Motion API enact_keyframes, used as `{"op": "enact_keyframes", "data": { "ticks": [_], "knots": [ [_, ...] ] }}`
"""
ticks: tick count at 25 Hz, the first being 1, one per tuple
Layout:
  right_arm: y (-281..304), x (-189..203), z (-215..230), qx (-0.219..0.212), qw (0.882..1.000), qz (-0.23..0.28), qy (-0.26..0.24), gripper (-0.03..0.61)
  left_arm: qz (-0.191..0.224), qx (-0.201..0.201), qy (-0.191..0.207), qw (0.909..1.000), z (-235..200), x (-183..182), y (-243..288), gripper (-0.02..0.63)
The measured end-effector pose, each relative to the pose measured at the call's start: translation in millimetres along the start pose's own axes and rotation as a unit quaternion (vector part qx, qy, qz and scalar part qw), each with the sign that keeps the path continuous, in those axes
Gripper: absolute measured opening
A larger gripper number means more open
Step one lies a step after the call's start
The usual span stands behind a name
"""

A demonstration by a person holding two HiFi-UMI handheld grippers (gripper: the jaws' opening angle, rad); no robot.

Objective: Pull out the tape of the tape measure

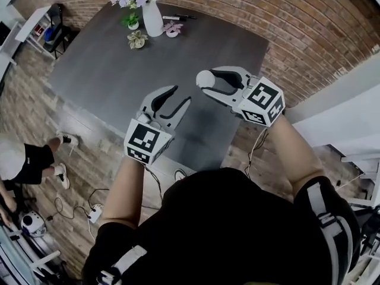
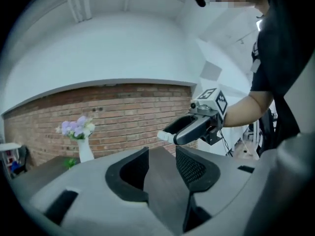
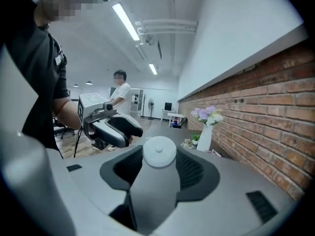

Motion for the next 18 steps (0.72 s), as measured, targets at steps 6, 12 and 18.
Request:
{"op": "enact_keyframes", "data": {
  "ticks": [6,12,18],
  "knots": [
    [-18.2,-11.5,-16.4,0.015,1.000,-0.002,-0.025,0.210,0.014,0.042,0.081,0.9957,20.4,-30.2,13.6,0.160],
    [-27.9,-16.3,-26.6,0.007,0.999,0.004,-0.041,0.210,0.008,0.069,0.111,0.9914,28.4,-35.7,17.2,0.142],
    [-34.1,-17.7,-30.8,-0.009,0.998,0.001,-0.061,0.210,0.004,0.104,0.134,0.9854,35.7,-39.8,17.7,0.100]
  ]
}}
Point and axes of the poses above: the fingertips, and each gripper's own axes: y forward along the fingers, z to its right, x out of its underside, the point moved 7 cm from there along -y, backward along the fingers, and after that the axes turned 1 degree about -x, right-handed, at the moved point
